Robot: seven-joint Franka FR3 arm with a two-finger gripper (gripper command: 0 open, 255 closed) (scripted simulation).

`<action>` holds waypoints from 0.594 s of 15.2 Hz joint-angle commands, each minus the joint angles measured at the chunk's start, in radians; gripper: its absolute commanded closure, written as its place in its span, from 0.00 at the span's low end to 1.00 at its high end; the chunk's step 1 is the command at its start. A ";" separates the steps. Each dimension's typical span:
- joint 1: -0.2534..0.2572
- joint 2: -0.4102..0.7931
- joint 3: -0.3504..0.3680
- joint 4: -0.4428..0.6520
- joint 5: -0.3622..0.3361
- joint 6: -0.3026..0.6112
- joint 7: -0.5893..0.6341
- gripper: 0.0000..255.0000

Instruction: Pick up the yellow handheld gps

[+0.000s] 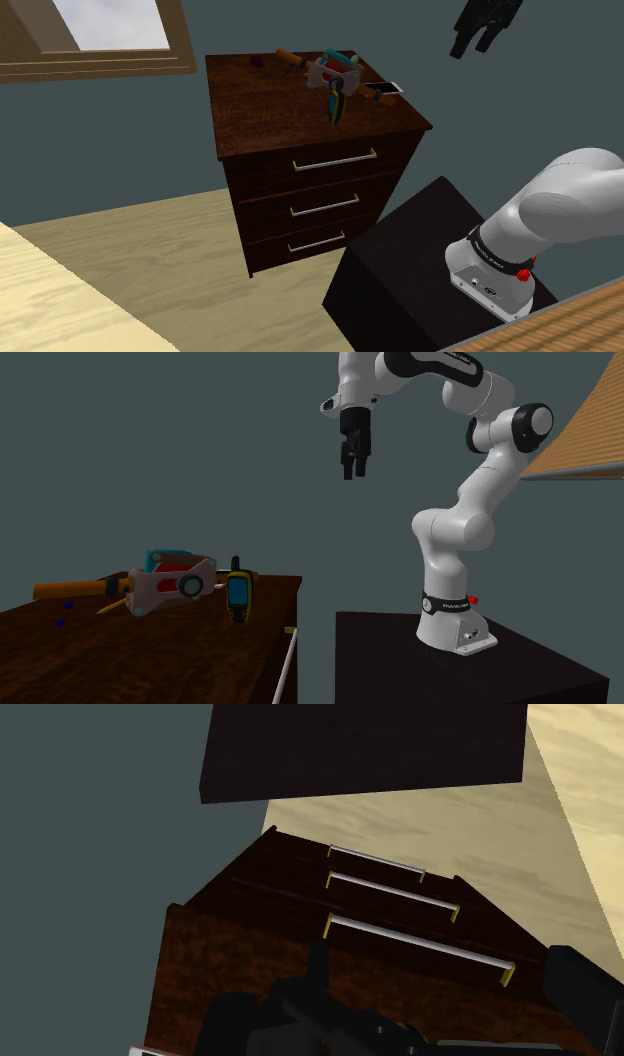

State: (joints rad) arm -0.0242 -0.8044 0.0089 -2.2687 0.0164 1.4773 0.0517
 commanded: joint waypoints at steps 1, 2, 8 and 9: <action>0.000 0.000 0.000 0.000 0.000 0.000 0.000 0.00; 0.001 0.030 0.010 0.000 -0.001 0.027 0.008 0.00; 0.000 0.228 0.065 0.031 -0.014 0.173 0.059 0.00; -0.001 0.263 0.074 0.041 -0.019 0.195 0.068 0.00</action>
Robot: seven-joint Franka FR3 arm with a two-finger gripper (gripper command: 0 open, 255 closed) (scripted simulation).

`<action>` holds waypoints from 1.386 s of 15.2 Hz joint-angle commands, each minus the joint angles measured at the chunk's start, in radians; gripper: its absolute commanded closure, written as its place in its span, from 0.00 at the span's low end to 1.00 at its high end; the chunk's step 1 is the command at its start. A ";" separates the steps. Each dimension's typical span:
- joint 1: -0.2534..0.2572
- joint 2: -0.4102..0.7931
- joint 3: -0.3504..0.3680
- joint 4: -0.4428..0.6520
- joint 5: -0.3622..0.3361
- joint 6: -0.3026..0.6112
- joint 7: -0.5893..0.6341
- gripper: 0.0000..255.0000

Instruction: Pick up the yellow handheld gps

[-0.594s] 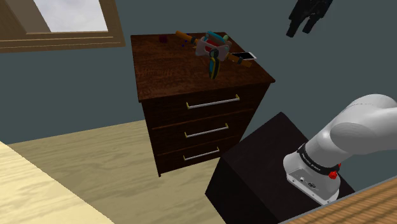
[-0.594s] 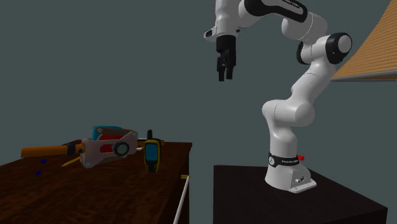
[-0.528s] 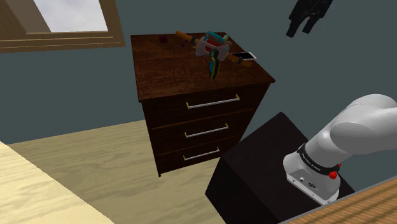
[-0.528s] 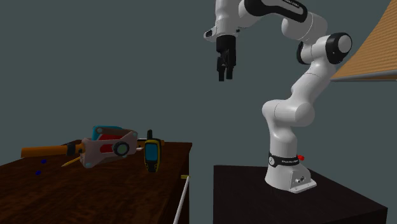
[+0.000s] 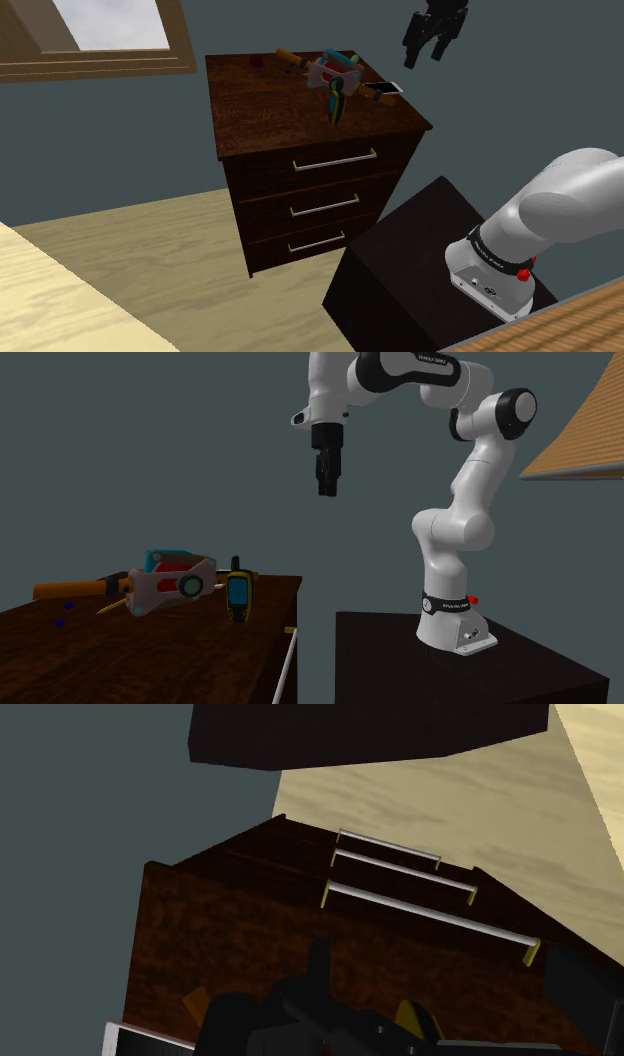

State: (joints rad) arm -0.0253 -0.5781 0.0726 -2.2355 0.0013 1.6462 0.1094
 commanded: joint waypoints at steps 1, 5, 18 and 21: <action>-0.001 0.073 0.019 0.019 -0.008 0.047 0.020 0.00; -0.005 0.221 0.051 0.077 -0.036 0.120 0.062 0.00; 0.007 0.701 0.107 0.372 -0.180 0.237 0.203 0.00; 0.007 0.712 0.106 0.346 -0.184 0.274 0.210 0.00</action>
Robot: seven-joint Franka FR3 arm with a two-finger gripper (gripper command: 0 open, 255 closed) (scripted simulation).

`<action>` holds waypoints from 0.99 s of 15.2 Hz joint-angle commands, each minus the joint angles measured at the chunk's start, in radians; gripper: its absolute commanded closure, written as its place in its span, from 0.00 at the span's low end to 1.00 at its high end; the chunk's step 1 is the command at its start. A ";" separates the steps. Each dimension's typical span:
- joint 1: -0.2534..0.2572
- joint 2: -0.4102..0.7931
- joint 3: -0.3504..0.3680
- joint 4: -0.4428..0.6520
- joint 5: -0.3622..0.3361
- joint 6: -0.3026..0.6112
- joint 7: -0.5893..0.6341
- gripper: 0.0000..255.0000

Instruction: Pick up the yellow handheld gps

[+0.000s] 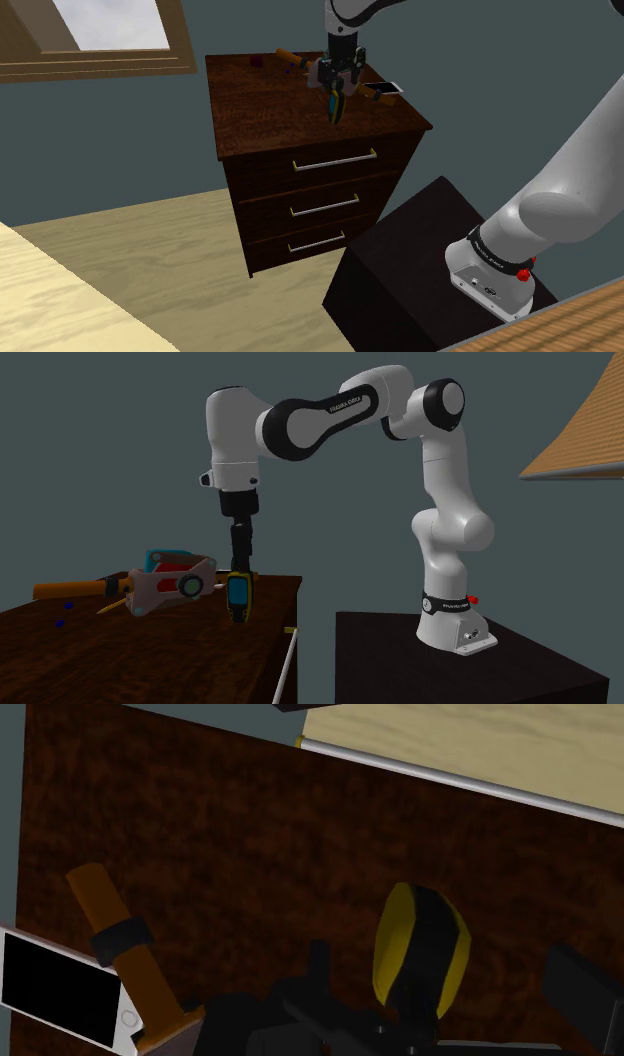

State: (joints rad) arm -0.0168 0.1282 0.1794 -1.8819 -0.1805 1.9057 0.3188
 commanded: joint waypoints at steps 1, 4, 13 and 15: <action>-0.001 0.010 -0.002 -0.016 -0.004 0.026 0.003 0.00; -0.001 0.021 -0.002 -0.037 -0.009 0.058 0.010 0.00; -0.001 0.021 -0.002 -0.038 -0.008 0.058 0.009 1.00; -0.001 0.021 -0.002 -0.038 -0.009 0.058 0.009 1.00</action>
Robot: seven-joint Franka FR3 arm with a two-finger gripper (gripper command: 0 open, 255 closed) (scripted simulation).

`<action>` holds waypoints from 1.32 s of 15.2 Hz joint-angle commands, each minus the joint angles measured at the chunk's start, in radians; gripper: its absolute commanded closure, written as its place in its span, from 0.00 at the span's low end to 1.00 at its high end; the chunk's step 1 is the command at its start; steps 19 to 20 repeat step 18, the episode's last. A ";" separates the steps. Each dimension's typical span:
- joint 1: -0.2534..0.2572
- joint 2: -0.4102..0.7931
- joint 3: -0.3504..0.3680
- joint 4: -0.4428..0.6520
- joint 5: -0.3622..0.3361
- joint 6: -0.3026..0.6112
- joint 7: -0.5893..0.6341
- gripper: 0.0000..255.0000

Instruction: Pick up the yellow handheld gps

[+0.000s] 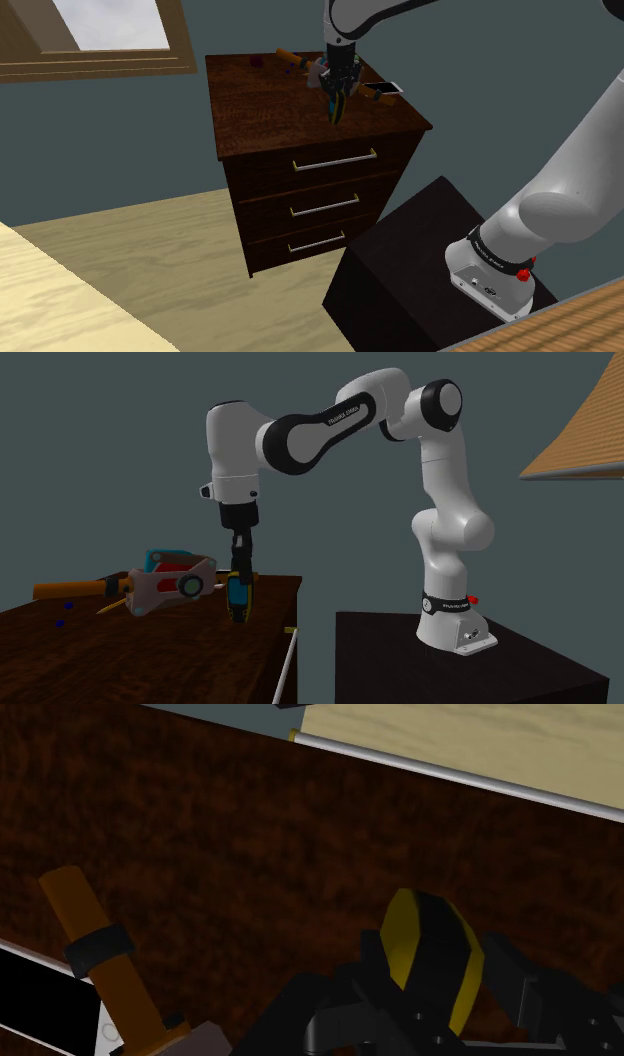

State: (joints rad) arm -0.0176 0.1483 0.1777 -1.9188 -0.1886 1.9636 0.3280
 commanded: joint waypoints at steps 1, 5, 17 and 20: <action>0.000 0.001 -0.001 0.000 -0.001 0.000 0.000 1.00; 0.000 -0.016 0.001 0.033 0.006 -0.049 -0.009 1.00; 0.001 -0.047 0.003 0.144 0.019 -0.189 -0.033 1.00; 0.001 -0.047 0.003 0.144 0.019 -0.189 -0.033 1.00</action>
